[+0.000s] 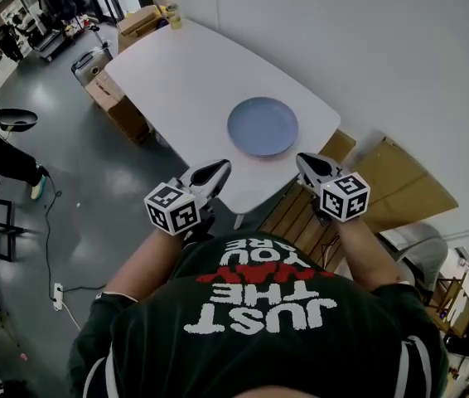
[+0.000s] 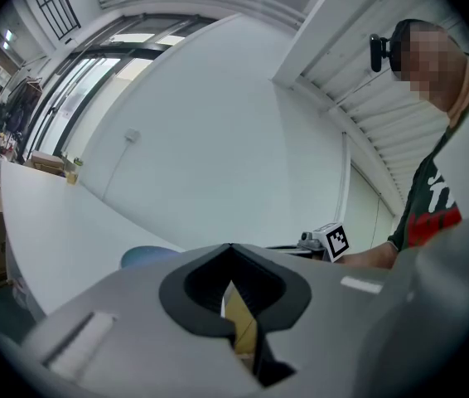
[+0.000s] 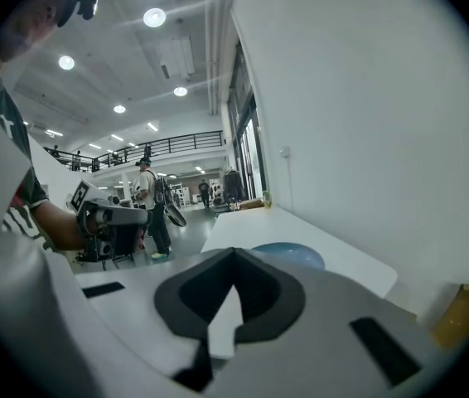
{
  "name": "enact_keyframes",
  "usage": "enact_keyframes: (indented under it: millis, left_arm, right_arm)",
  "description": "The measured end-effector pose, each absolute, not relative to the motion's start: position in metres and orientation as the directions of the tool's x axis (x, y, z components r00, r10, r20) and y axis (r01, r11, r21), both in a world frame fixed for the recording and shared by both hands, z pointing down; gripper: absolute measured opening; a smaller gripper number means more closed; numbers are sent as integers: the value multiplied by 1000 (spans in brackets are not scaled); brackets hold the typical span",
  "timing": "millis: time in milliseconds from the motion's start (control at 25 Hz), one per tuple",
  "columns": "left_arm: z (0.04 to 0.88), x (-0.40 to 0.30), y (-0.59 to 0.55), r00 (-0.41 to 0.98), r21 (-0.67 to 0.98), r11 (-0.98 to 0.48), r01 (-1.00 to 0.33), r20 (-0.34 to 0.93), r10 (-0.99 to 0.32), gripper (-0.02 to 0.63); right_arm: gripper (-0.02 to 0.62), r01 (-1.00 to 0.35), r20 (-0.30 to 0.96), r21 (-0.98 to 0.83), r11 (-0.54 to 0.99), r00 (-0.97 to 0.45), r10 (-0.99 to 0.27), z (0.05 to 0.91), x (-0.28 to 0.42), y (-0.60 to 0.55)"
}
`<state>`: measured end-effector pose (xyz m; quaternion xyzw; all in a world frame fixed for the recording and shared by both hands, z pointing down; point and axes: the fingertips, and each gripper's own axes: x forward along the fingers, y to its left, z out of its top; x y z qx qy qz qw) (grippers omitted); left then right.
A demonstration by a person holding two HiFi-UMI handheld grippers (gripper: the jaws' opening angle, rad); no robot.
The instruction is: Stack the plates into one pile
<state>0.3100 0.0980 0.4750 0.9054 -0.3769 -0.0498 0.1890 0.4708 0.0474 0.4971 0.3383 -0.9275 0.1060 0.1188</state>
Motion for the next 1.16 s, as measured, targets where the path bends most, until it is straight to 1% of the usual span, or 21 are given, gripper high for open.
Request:
enact_keyframes:
  millis: [680, 1160]
  left_arm:
    - [477, 314, 93, 710, 391, -639, -662, 53, -703, 3]
    - [477, 320, 91, 713, 387, -644, -660, 54, -699, 3]
  right_arm:
    - [5, -634, 345, -61, 771, -738, -580, 508, 473, 49]
    - [5, -631, 357, -42, 775, -734, -578, 506, 479, 47]
